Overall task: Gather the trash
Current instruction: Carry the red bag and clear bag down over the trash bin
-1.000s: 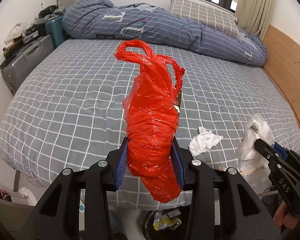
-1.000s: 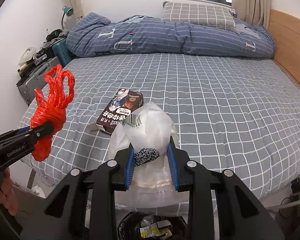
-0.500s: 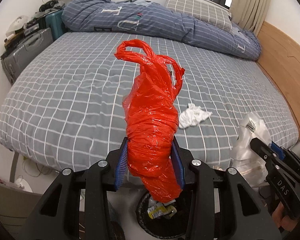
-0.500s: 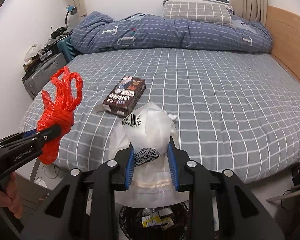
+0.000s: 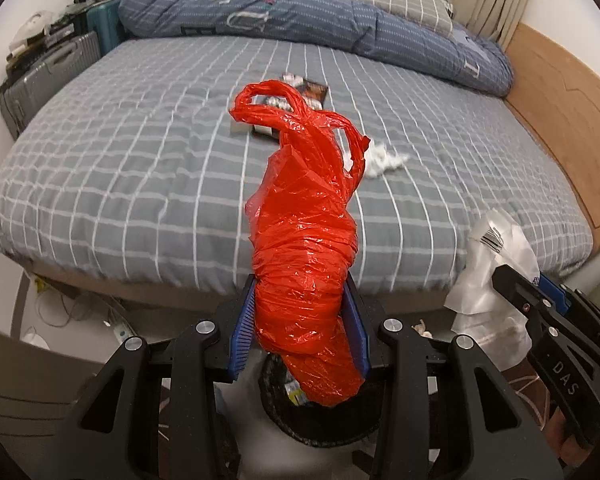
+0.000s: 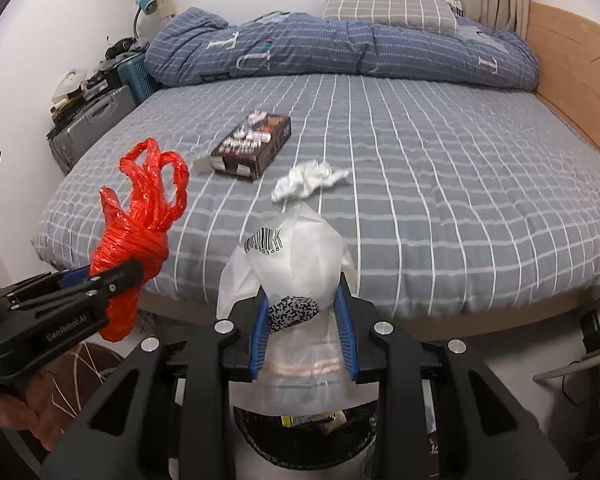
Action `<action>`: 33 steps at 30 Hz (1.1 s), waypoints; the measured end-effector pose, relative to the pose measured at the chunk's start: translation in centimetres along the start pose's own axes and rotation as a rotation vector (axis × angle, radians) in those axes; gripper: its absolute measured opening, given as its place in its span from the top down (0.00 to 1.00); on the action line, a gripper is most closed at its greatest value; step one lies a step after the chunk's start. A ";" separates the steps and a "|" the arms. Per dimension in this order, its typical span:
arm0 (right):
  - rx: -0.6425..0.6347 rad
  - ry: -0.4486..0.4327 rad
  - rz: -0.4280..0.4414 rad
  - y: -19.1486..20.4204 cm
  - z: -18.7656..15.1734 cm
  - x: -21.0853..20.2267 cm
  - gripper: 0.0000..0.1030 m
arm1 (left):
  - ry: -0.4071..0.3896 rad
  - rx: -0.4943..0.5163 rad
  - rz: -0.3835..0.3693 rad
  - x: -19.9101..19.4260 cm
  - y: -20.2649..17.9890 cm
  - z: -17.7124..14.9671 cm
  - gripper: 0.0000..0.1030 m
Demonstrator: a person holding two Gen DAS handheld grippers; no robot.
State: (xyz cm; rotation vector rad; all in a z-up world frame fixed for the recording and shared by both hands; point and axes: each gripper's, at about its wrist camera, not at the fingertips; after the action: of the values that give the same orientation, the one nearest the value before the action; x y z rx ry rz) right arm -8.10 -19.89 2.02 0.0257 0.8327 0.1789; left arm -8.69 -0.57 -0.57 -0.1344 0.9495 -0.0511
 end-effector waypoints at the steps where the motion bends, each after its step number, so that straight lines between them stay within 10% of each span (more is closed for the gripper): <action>1: 0.000 0.004 -0.003 0.0 -0.7 0.1 0.72 | 0.005 0.002 -0.001 0.2 -0.1 -0.6 0.62; 29: 0.047 0.246 -0.011 -2.0 -12.1 9.8 0.71 | 0.238 0.010 0.024 10.7 2.0 -13.1 0.62; 33: 0.051 0.270 -0.002 -1.6 -12.5 11.2 0.59 | 0.256 -0.004 0.033 11.7 2.9 -13.3 0.62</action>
State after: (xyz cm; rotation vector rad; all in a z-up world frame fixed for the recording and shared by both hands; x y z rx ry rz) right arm -9.67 -20.17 -14.77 0.0492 1.1069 0.1616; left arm -12.70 -0.10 -18.06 -0.1177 1.2068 -0.0364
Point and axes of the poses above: each gripper's, at about its wrist camera, not at the fingertips, and x roughly the way its jaws point, y to its left, z to its top, and after that the axes turned 2 degrees about -y, right-handed
